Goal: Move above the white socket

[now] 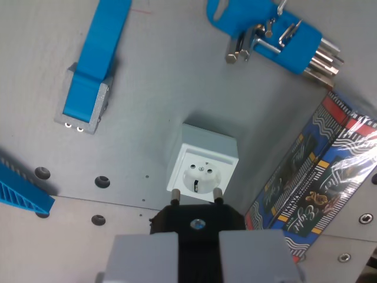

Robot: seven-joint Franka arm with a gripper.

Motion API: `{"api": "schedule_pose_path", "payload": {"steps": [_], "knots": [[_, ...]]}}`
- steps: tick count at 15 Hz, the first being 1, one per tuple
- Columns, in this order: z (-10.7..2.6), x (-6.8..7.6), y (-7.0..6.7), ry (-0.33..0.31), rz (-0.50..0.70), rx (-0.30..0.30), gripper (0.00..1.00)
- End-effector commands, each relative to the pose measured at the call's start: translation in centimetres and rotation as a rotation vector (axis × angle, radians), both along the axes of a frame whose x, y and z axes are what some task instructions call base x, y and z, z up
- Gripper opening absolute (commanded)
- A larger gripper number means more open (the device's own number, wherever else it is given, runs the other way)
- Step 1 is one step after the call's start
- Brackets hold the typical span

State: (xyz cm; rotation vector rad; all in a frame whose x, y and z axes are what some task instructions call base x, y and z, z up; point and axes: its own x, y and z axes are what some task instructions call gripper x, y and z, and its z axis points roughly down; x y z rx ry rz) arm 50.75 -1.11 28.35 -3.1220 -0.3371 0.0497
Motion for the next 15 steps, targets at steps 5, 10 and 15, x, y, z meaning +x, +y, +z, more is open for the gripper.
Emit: {"api": "schedule_pose_path", "payload": {"steps": [5, 10, 15], "knots": [[-2.8, -1.7, -0.5, -0.109, -0.114, 0.012, 0.00], [-4.9, -3.1, -0.9, -0.114, -0.166, 0.020, 0.00], [-7.0, -4.5, -1.2, -0.115, -0.211, 0.029, 0.00]]}}
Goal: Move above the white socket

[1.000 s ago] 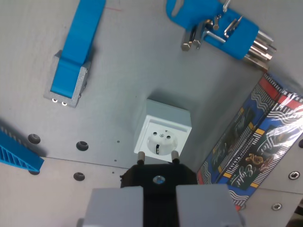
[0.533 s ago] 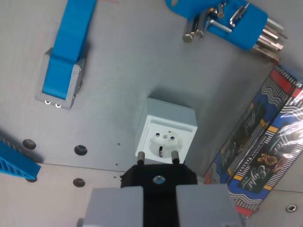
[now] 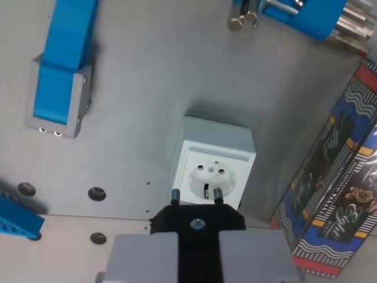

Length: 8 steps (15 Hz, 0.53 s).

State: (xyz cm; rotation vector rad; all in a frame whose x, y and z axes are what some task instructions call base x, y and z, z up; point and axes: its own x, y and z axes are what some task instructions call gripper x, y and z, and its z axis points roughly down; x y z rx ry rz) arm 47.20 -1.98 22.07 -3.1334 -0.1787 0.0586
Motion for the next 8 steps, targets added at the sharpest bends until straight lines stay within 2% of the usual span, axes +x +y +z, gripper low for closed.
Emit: {"api": "schedule_pose_path", "payload": {"steps": [1, 8], "knots": [[-1.1, -1.3, -0.4, -0.122, -0.119, 0.025, 0.00], [-4.4, -3.3, -0.9, -0.118, -0.176, 0.030, 0.00]]}}
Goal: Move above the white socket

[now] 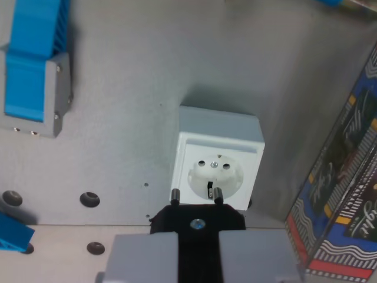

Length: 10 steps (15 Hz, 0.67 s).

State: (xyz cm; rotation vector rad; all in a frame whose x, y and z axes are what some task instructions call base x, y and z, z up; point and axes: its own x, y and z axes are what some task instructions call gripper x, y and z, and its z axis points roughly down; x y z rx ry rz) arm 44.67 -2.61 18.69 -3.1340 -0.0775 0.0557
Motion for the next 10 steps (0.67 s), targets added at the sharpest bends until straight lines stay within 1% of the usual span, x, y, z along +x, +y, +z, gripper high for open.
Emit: {"api": "schedule_pose_path", "payload": {"steps": [1, 7, 10], "knots": [[-1.5, -1.0, -0.4, -0.115, -0.120, 0.025, 0.00], [-4.3, -2.3, -0.9, -0.097, -0.152, 0.031, 0.00], [-5.4, -2.9, -1.1, -0.098, -0.167, 0.033, 0.00]]}}
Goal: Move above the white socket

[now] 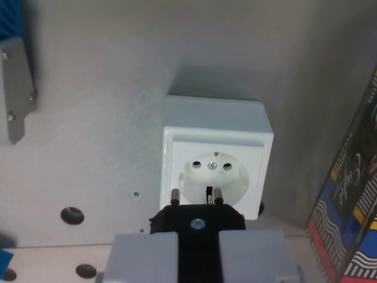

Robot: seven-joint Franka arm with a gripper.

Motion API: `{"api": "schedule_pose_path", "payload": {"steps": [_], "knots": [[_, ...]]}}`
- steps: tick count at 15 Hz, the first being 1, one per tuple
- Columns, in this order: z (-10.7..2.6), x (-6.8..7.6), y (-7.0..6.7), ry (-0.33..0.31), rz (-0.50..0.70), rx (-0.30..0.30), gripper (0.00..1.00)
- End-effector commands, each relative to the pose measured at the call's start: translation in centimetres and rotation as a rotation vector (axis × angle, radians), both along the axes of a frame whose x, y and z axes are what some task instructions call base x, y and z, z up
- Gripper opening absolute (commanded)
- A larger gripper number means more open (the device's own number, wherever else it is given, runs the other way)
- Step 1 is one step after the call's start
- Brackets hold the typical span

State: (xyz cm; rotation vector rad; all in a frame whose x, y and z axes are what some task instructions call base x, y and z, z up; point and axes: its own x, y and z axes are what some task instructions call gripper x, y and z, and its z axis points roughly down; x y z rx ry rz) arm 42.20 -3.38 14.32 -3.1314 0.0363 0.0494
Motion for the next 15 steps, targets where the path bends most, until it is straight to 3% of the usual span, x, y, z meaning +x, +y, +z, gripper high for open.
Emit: {"api": "schedule_pose_path", "payload": {"steps": [1, 15], "knots": [[-1.3, -0.7, -0.4, -0.095, -0.098, 0.026, 0.00], [-3.9, -2.5, -1.0, -0.096, -0.101, 0.029, 0.00]]}}
